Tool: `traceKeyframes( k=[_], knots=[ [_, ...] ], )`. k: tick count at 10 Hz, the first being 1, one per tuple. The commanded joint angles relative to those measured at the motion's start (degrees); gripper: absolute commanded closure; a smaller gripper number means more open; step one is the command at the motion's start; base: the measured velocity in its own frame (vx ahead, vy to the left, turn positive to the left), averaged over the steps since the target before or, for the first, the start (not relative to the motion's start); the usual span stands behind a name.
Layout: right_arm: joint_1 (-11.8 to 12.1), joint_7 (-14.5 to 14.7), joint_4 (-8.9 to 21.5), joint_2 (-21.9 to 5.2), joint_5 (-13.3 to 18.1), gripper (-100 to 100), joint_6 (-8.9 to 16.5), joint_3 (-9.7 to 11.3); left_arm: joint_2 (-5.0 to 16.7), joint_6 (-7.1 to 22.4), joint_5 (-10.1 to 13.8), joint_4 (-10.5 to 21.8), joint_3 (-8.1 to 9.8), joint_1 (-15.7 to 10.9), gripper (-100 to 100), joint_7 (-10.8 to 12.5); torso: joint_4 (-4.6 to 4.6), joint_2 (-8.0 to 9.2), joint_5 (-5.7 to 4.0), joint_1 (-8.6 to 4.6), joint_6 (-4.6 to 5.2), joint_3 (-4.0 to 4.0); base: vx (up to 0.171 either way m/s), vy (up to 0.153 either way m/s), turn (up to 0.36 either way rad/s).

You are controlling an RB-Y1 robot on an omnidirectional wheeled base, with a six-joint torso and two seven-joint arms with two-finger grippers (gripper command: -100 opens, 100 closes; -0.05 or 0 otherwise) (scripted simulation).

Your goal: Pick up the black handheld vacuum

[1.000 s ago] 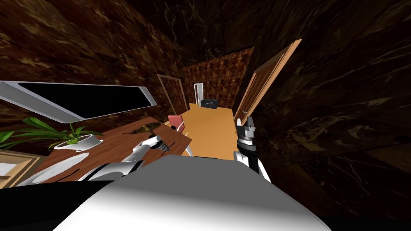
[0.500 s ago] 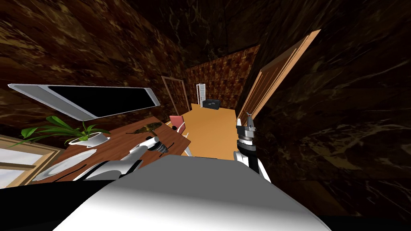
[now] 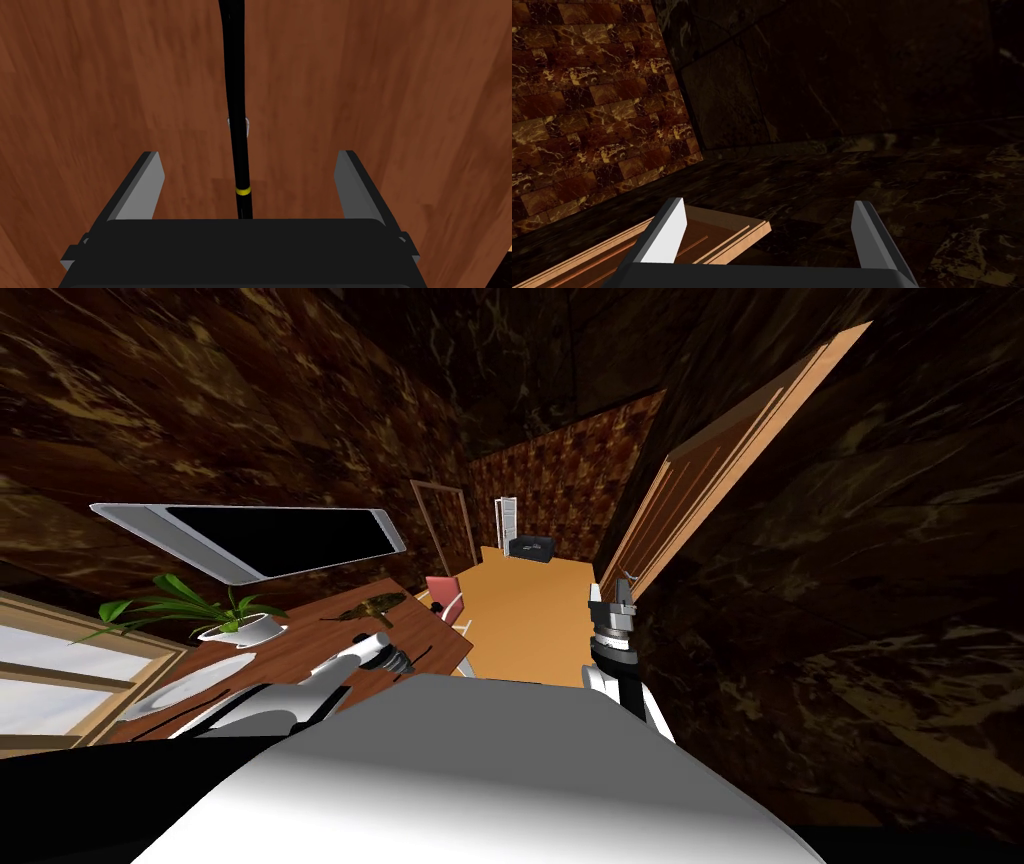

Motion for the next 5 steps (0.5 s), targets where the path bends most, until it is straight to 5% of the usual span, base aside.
traceKeyframes(
  k=[1, 5],
  knots=[
    [0.0, 0.0, 0.0, 0.0, 0.0, 0, 0.0, 0.0, 0.1, -0.3, 0.8, 0.9, -0.23, -0.3, -100, -1.6, 0.00, 0.00, 0.00, 0.00, 0.00, 0.00, 0.040, -0.026, -0.005],
    [0.0, 0.0, 0.0, 0.0, 0.0, 0, 0.0, 0.0, 2.1, -3.1, 6.6, 6.2, -3.29, -1.0, -100, -8.1, -0.02, -0.09, 0.03, -0.05, -0.01, -0.05, 0.082, -0.059, 0.101]
  ],
)
